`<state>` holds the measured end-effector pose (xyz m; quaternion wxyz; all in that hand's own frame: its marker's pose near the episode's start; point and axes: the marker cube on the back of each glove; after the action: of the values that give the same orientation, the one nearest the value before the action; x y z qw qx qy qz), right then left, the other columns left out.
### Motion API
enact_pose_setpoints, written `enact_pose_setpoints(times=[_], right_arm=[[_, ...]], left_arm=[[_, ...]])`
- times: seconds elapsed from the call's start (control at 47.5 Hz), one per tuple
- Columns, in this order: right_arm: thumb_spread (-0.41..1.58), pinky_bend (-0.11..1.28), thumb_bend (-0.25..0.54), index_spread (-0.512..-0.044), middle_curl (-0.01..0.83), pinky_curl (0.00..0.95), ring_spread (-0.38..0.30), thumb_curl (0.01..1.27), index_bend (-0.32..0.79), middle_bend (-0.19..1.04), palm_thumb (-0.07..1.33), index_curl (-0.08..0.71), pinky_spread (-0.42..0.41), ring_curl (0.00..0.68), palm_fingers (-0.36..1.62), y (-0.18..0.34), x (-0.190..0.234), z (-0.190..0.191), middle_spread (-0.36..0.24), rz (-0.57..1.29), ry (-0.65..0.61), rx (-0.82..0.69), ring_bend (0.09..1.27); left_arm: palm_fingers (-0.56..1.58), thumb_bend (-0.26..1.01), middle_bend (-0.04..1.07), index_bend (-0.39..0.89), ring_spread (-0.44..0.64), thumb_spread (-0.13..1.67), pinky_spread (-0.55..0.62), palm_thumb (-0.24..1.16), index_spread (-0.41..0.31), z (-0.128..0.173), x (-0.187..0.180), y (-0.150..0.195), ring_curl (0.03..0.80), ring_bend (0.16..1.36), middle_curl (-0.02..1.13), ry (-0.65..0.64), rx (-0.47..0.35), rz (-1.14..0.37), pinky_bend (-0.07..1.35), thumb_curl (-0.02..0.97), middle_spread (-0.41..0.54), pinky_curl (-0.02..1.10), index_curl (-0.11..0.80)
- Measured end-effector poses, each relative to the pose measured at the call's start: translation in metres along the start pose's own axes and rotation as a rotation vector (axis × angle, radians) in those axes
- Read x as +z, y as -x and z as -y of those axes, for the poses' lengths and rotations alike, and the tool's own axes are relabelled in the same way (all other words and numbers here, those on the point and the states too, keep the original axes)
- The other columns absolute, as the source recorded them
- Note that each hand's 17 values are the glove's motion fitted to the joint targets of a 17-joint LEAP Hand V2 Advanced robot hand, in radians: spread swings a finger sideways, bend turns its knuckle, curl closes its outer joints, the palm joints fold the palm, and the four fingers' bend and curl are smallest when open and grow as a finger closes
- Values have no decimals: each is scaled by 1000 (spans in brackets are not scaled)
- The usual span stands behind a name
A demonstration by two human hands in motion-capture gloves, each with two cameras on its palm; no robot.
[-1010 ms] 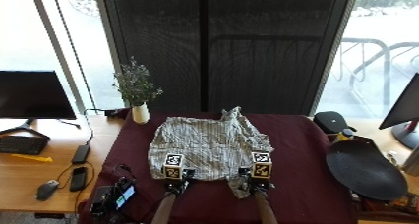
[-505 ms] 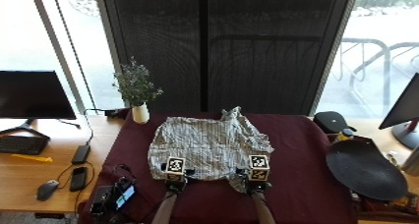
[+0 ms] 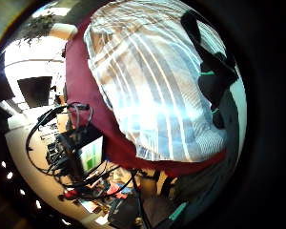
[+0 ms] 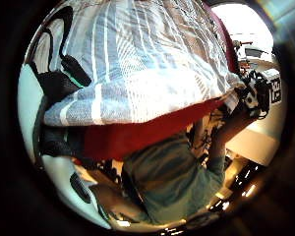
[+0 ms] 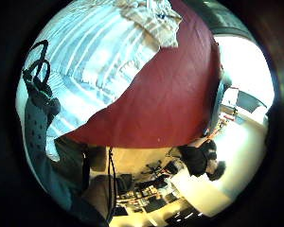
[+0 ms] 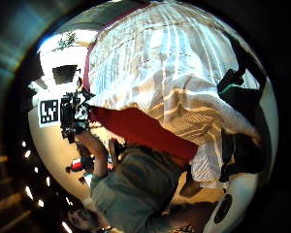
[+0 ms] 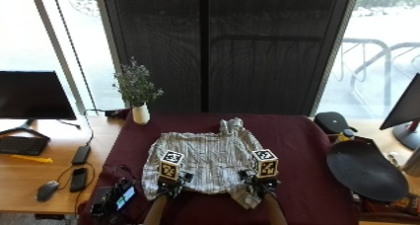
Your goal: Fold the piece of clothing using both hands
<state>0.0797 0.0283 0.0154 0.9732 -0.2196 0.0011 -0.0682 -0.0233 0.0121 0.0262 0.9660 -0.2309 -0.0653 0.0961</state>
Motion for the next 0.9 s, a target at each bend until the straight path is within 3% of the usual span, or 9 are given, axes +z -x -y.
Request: enact_pose_setpoints(times=[0.105, 0.252, 0.337, 0.421, 0.484, 0.631, 0.757, 0.863, 0.905], right_arm=[[1026, 552, 19, -297, 430, 372, -307, 480, 96, 239, 1103, 305, -305, 396, 1229, 4, -45, 10, -218, -20, -54, -24, 564], [1007, 572, -8, -296, 443, 377, -302, 492, 95, 259, 1109, 290, -324, 413, 1247, -5, -117, 79, -221, 55, -193, 88, 615], [1002, 581, -13, -296, 447, 380, -295, 495, 103, 262, 1106, 286, -328, 420, 1244, -13, -146, 149, -222, 128, -371, 188, 632], [998, 581, -15, -296, 451, 380, -287, 498, 107, 264, 1107, 284, -335, 427, 1248, -11, -162, 187, -223, 106, -493, 280, 656], [984, 587, -19, -299, 453, 380, -281, 499, 104, 265, 1102, 281, -336, 430, 1246, -9, -172, 214, -223, 58, -601, 332, 665], [924, 593, -27, -300, 456, 382, -273, 505, 109, 262, 1087, 281, -332, 439, 1248, -7, -216, 264, -225, -55, -1021, 343, 694], [879, 597, -20, -299, 461, 381, -266, 512, 108, 272, 1090, 279, -335, 443, 1256, -5, -189, 297, -229, -24, -899, 363, 706], [852, 599, -21, -300, 465, 381, -264, 518, 113, 279, 1091, 280, -338, 446, 1256, -16, -185, 321, -230, -55, -962, 370, 715], [845, 599, -21, -300, 465, 380, -263, 519, 113, 283, 1092, 280, -339, 446, 1256, -18, -177, 321, -230, -49, -920, 379, 715]], left_arm=[[1200, -11, 418, 223, -358, 1229, -112, 706, -313, 4, -31, 7, 397, 558, 503, 35, 19, 11, 131, 338, -340, 316, 468], [1218, -12, 490, 211, -371, 1244, -112, 703, -320, 59, -83, 39, 411, 598, 521, -61, -140, 21, 122, 332, -351, 292, 478], [1197, -8, 516, 219, -375, 1257, -102, 710, -322, 100, -113, 58, 422, 625, 528, -186, -290, 27, 102, 327, -355, 276, 488], [1160, -5, 532, 235, -372, 1279, -76, 718, -320, 109, -135, 64, 430, 649, 534, -256, -413, 85, 84, 325, -351, 251, 499], [1136, 0, 532, 244, -373, 1299, -56, 733, -314, 127, -136, 66, 436, 665, 536, -306, -432, 80, 83, 321, -346, 232, 507], [1115, -2, 536, 248, -367, 1333, -26, 752, -312, 176, -126, 87, 440, 669, 541, -506, -454, 108, 96, 315, -342, 201, 519], [1159, -2, 502, 212, -374, 1345, -41, 767, -309, 204, -106, 83, 455, 731, 535, -517, -440, 32, 136, 313, -339, 201, 517], [1175, -3, 491, 197, -375, 1354, -55, 776, -309, 213, -85, 73, 464, 758, 533, -409, -411, 43, 143, 311, -338, 209, 519], [1179, -4, 492, 196, -377, 1356, -58, 778, -309, 216, -79, 71, 467, 770, 533, -383, -406, 45, 140, 310, -340, 210, 519]])
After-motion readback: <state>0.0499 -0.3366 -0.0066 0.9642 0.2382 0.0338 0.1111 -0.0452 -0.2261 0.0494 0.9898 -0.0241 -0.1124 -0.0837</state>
